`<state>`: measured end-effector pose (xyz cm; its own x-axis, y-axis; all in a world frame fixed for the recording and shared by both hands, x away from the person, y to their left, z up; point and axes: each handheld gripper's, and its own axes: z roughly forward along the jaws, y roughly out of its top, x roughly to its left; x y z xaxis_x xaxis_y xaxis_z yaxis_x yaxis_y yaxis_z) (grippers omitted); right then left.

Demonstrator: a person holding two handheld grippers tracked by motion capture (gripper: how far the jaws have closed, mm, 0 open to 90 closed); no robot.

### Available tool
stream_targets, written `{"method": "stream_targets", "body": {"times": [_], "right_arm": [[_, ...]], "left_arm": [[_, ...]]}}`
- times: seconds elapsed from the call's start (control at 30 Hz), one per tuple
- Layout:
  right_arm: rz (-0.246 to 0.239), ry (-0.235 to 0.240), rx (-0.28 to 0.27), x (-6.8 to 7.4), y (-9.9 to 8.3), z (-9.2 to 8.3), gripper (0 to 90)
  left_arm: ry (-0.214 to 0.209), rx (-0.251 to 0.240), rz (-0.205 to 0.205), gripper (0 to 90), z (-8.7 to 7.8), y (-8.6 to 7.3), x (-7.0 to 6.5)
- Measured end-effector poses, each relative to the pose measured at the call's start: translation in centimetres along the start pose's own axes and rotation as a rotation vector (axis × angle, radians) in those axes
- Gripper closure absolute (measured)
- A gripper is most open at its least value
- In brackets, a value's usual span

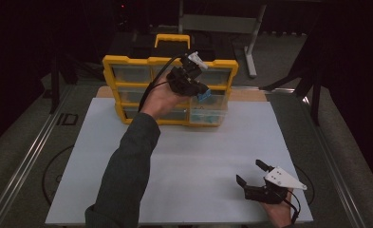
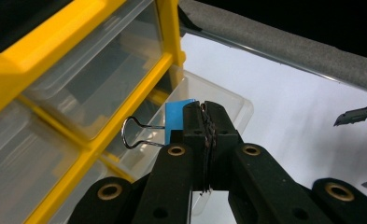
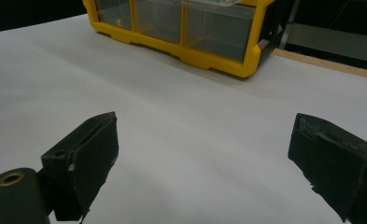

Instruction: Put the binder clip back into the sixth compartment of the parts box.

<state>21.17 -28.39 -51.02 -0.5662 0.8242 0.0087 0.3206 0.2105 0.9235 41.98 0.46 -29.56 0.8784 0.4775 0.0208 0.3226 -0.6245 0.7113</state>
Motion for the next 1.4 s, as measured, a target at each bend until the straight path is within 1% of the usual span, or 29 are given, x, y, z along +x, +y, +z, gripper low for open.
{"method": "stream_targets", "body": {"times": [0.17, 0.3, 0.43, 0.47, 0.5, 0.53, 0.57, 0.6, 0.63, 0.67, 0.73, 0.77, 0.83, 0.87, 1.03, 1.07, 1.13, 1.2, 1.27, 1.3, 1.33, 1.37, 1.4], "right_arm": [[0.001, -0.001, -0.002, 0.0, 0.0, 0.0, 8.5], [0.000, 0.000, -0.004, 0.0, 0.0, 0.0, 8.5], [-0.001, 0.004, -0.001, 0.1, 0.0, 0.0, 8.4], [0.000, 0.003, -0.001, 0.1, 0.0, 0.0, 8.4], [-0.002, 0.003, -0.004, 0.1, 0.0, 0.0, 8.5], [-0.004, 0.001, -0.006, 0.1, 0.0, -0.1, 8.4], [-0.002, 0.001, -0.007, 0.0, 0.0, -0.1, 8.4], [0.002, 0.000, -0.005, 0.0, 0.0, -0.1, 8.5], [0.004, 0.000, -0.004, 0.0, 0.0, -0.2, 8.4], [0.005, 0.001, -0.004, 0.0, 0.0, -0.2, 8.4], [0.003, 0.001, -0.005, 0.0, 0.0, -0.1, 8.5], [0.001, 0.001, -0.006, 0.0, 0.0, -0.1, 8.5], [-0.001, 0.002, -0.006, 0.1, 0.0, -0.1, 8.4], [-0.001, 0.002, -0.006, 0.1, 0.0, -0.1, 8.4], [-0.002, 0.000, -0.008, 0.0, 0.0, 0.0, 8.4], [-0.002, 0.000, -0.008, 0.0, 0.0, 0.0, 8.4], [-0.005, 0.000, -0.008, 0.1, 0.1, 0.0, 8.4], [-0.003, 0.000, -0.005, 0.1, 0.1, 0.0, 8.4], [-0.001, 0.000, -0.005, 0.1, 0.1, 0.0, 8.4], [-0.003, -0.001, -0.005, 0.1, 0.1, 0.0, 8.4], [-0.004, -0.001, -0.006, 0.1, 0.1, 0.0, 8.4], [-0.003, -0.001, -0.006, 0.1, 0.1, 0.0, 8.4], [-0.003, 0.000, -0.006, 0.1, 0.1, 0.0, 8.4]], "left_arm": [[-0.005, 0.004, 0.003, 89.2, 0.7, 0.2, -0.3], [-0.017, 0.005, 0.000, 89.0, 1.3, 0.2, -0.5], [-0.021, 0.003, -0.021, 88.5, 1.9, 0.1, -0.3], [-0.029, -0.006, -0.040, 85.2, 2.0, 0.1, -0.2], [-0.041, -0.015, -0.068, 73.8, 2.0, 0.0, 0.0], [-0.042, -0.024, -0.088, 61.1, 1.9, -0.1, 0.1], [-0.012, -0.030, -0.090, 47.9, 1.9, -0.2, 0.1], [0.013, -0.033, -0.101, 38.3, 1.8, -0.4, 0.2], [0.025, -0.038, -0.123, 26.8, 1.8, -0.5, 0.3], [0.036, -0.038, -0.131, 20.1, 1.7, -0.8, 0.5], [0.065, -0.029, -0.139, 14.0, 1.5, -1.2, 0.7], [0.068, -0.024, -0.140, 11.7, 1.5, -1.5, 0.9], [0.082, -0.014, -0.150, 8.3, 1.3, -2.1, 1.2], [0.077, -0.014, -0.153, 8.0, 1.2, -2.4, 1.3], [0.099, -0.034, -0.171, 5.5, 0.2, -3.6, 1.8], [0.094, -0.033, -0.173, 5.2, 0.0, -3.9, 1.9], [0.107, -0.035, -0.168, 4.6, -0.4, -4.4, 1.9], [0.110, -0.037, -0.161, 3.1, -0.9, -4.9, 2.0], [0.123, -0.043, -0.159, 1.9, -1.4, -5.5, 2.0], [0.141, -0.037, -0.164, 1.7, -1.6, -5.7, 2.0], [0.167, -0.029, -0.164, 1.7, -1.9, -6.0, 2.0], [0.182, -0.030, -0.160, 1.7, -2.1, -6.4, 1.9], [0.186, -0.033, -0.166, 1.6, -2.4, -6.8, 1.9]]}}
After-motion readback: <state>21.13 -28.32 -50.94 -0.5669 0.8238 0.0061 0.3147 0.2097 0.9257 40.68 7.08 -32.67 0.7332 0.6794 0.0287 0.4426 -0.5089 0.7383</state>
